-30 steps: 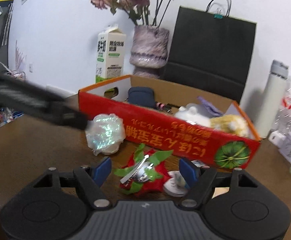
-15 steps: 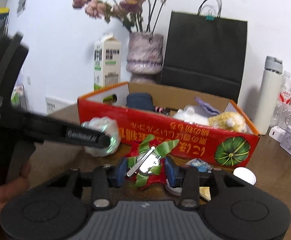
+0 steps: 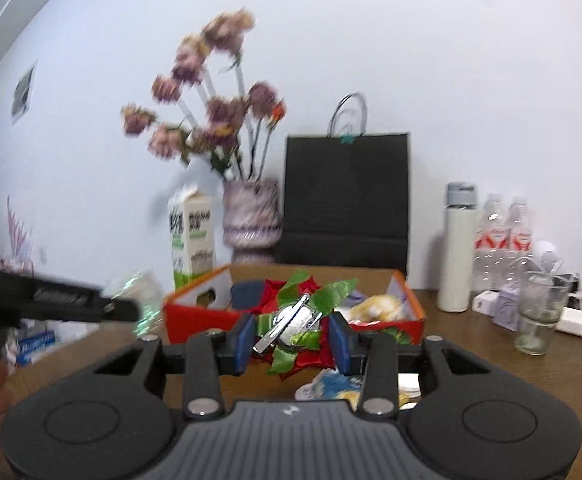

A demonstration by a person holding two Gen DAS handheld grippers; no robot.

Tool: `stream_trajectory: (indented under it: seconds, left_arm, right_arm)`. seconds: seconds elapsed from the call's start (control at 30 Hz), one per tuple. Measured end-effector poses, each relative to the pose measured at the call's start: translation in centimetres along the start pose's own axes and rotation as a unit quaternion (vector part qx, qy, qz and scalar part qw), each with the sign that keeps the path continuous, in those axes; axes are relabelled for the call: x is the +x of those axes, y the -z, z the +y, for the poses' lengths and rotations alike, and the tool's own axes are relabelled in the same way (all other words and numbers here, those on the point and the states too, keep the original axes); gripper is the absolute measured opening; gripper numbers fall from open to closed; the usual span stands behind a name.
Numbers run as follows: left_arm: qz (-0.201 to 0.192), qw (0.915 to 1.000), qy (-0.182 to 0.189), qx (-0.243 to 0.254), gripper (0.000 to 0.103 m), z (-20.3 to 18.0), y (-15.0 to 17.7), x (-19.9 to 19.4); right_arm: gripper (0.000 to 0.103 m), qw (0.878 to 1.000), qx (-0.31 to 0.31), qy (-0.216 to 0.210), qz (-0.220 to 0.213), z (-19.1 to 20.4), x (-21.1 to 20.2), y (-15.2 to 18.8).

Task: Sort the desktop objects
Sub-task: 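Carry the bag and ornament over the box and open both tools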

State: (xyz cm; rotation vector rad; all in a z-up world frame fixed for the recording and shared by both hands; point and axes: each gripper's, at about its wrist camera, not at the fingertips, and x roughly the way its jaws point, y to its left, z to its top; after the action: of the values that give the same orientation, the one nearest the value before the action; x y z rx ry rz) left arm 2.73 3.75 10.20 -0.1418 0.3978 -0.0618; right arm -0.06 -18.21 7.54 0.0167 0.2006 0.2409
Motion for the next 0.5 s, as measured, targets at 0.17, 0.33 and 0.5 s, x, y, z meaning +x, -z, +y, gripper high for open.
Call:
stream_trajectory:
  seconds: [0.17,0.33,0.5]
  left_arm:
    - [-0.011,0.9995,0.024,0.018,0.039,-0.8,-2.1,-0.6]
    - [0.005,0.9988,0.044,0.021,0.040,-0.7,-6.8,5.5]
    - [0.070,0.9971,0.029,-0.007,0.040,0.0,-10.1,14.2]
  right_arm:
    - [0.038,1.000,0.024,0.005,0.003,-1.3,-0.8,-1.7]
    - [0.038,0.999,0.036,0.009,0.035,-2.6,2.9,-5.4]
    - [0.038,0.990,0.080,-0.011,0.119,-4.7,10.9,-8.4]
